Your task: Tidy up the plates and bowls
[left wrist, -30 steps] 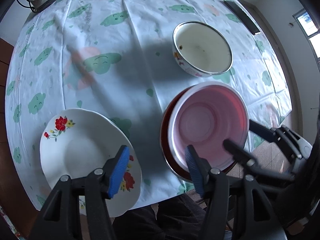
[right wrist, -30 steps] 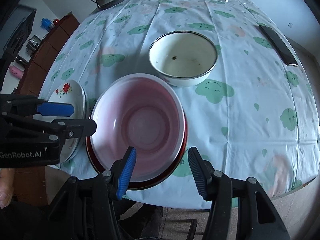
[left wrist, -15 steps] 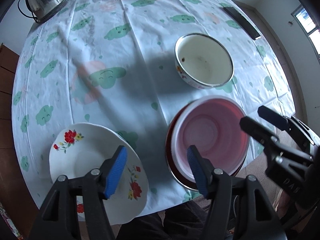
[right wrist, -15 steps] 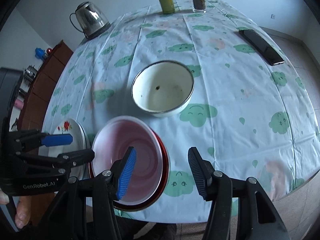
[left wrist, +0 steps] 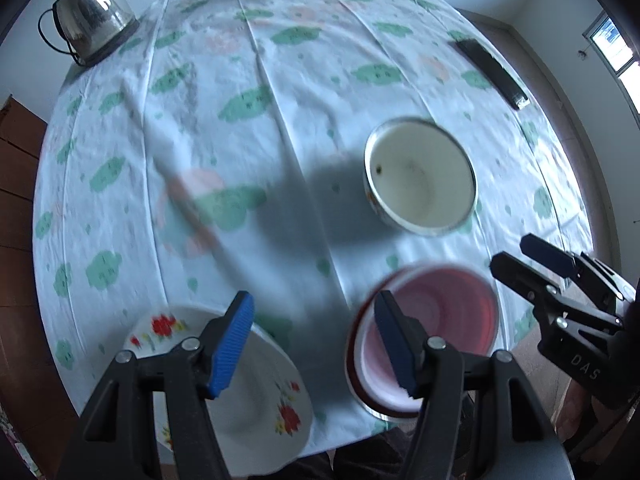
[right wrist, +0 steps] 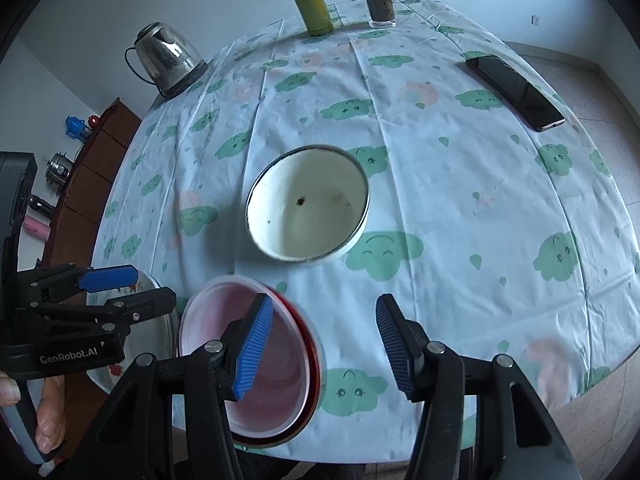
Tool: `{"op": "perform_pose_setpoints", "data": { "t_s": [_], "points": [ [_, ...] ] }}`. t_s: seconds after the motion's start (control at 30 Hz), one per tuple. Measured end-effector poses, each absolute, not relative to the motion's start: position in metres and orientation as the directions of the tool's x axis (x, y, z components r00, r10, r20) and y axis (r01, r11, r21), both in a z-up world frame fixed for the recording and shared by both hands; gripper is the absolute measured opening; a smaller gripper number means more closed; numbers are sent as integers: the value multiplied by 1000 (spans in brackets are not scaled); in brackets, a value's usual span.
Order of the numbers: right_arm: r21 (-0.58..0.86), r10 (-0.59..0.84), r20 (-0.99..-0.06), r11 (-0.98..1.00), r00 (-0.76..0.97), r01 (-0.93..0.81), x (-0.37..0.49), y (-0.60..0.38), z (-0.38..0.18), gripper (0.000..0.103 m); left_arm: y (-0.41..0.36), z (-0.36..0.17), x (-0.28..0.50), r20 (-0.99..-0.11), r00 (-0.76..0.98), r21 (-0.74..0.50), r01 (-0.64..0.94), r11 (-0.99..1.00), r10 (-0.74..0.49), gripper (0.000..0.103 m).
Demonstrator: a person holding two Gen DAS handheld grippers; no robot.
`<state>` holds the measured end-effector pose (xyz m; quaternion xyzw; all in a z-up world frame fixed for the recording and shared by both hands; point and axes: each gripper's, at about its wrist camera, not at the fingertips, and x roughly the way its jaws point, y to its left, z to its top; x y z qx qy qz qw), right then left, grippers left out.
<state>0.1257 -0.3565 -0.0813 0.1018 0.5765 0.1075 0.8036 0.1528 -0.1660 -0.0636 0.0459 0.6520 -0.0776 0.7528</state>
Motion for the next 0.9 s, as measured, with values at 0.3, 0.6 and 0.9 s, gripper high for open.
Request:
{"op": "perform_pose_setpoints", "data": {
  "t_s": [0.3,0.6,0.9],
  "points": [
    [324,314,-911,946,267,-6,156,-373,-95,56,-177,-73,194,-988,139,-42,175,984,-67,63],
    [326,319,-923,945,215,-5,183,-377,-109,34,-195,-88,216,-990,135,-21,205,979,-50,63],
    [351,345,-922,936,174,0,194,-372,-126,31,-203,-107,226,-993,106,-26,220,975,-50,56]
  ]
}}
